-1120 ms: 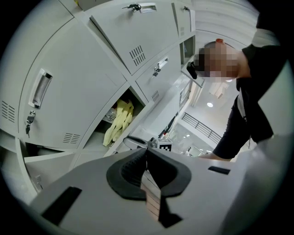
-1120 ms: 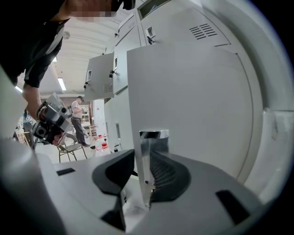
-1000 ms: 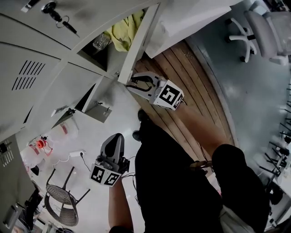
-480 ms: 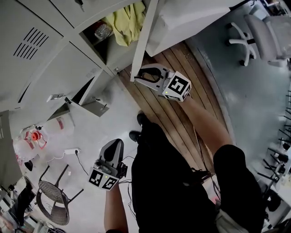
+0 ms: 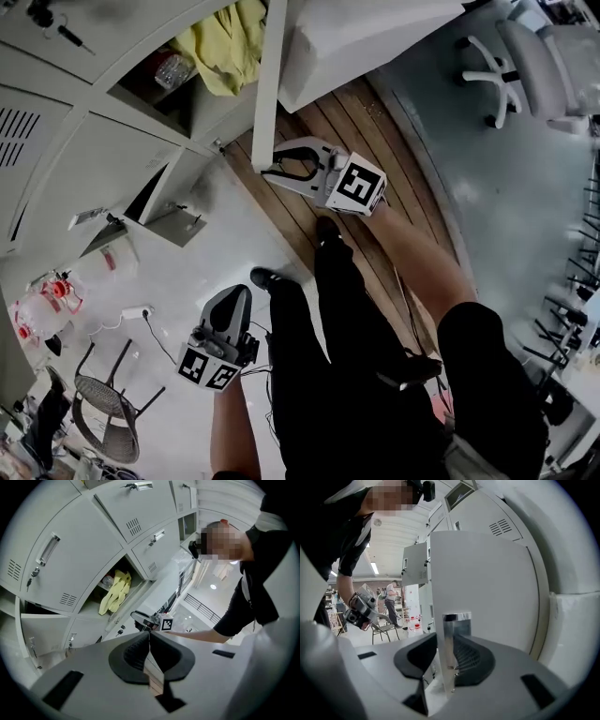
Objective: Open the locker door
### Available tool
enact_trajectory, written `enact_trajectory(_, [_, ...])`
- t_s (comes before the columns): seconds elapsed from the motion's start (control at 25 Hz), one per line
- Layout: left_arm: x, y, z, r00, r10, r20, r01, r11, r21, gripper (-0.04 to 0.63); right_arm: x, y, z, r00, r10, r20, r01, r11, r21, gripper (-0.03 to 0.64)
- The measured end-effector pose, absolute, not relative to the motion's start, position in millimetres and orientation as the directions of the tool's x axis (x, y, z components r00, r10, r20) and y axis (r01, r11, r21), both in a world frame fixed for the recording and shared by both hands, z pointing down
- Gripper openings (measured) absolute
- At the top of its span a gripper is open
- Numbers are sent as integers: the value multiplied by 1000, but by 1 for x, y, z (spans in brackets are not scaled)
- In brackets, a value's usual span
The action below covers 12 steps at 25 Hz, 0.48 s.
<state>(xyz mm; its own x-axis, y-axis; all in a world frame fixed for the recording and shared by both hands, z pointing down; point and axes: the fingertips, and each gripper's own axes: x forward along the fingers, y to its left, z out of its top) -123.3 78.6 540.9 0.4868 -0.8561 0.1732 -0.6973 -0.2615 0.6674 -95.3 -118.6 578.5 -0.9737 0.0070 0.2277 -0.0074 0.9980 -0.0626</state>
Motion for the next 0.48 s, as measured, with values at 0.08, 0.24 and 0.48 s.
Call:
enact_trajectory(0.08, [-114, 63, 543, 481, -860, 168, -695, -257, 672, 18, -87, -119, 578, -972, 31, 233, 22, 999, -41, 118])
enact_trajectory(0.24, [-92, 33, 539, 481, -863, 155, -694, -266, 669, 18, -66, -119, 578, -970, 68, 232, 58, 997, -49, 120])
enact_trajectory(0.48, [-61, 0, 531, 492, -857, 152, -703, -288, 650, 18, -37, -125, 578, -967, 118, 227, 106, 992, -65, 121])
